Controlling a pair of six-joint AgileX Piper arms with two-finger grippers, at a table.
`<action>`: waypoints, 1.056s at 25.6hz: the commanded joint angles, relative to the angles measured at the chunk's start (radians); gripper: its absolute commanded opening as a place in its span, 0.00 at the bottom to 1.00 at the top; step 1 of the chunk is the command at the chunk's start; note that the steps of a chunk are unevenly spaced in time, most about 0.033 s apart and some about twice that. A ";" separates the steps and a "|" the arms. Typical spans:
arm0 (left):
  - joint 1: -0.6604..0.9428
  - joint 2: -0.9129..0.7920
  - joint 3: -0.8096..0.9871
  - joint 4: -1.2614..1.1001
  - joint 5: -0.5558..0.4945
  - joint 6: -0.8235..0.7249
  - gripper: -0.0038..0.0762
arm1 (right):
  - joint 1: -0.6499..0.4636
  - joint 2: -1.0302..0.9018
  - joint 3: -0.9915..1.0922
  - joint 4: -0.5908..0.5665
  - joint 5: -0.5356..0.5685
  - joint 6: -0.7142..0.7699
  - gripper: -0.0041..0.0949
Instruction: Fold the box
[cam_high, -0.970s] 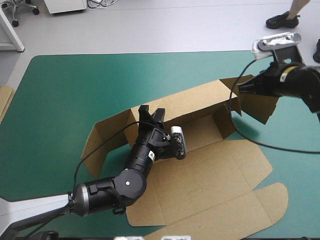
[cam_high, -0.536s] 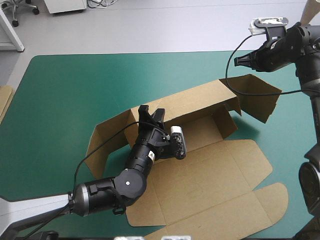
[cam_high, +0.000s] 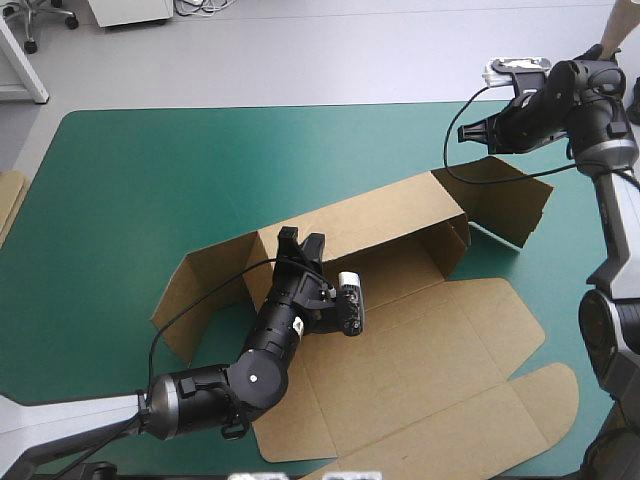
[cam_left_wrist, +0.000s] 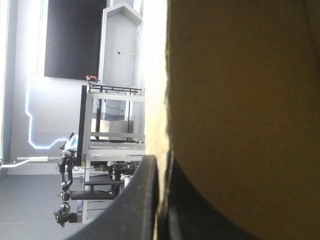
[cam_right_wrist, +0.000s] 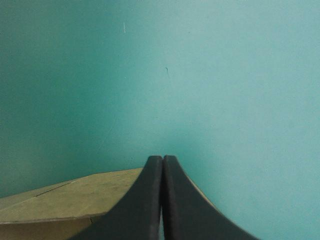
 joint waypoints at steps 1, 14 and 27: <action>-0.009 -0.030 -0.017 0.035 0.035 -0.027 0.04 | -0.007 -0.043 -0.032 0.044 -0.064 -0.025 0.03; -0.009 -0.030 -0.017 0.049 0.033 -0.064 0.04 | -0.005 -0.072 0.044 0.096 0.029 -0.042 0.03; -0.009 -0.030 -0.017 0.051 0.037 -0.094 0.04 | -0.005 -0.227 0.256 0.094 0.029 -0.066 0.03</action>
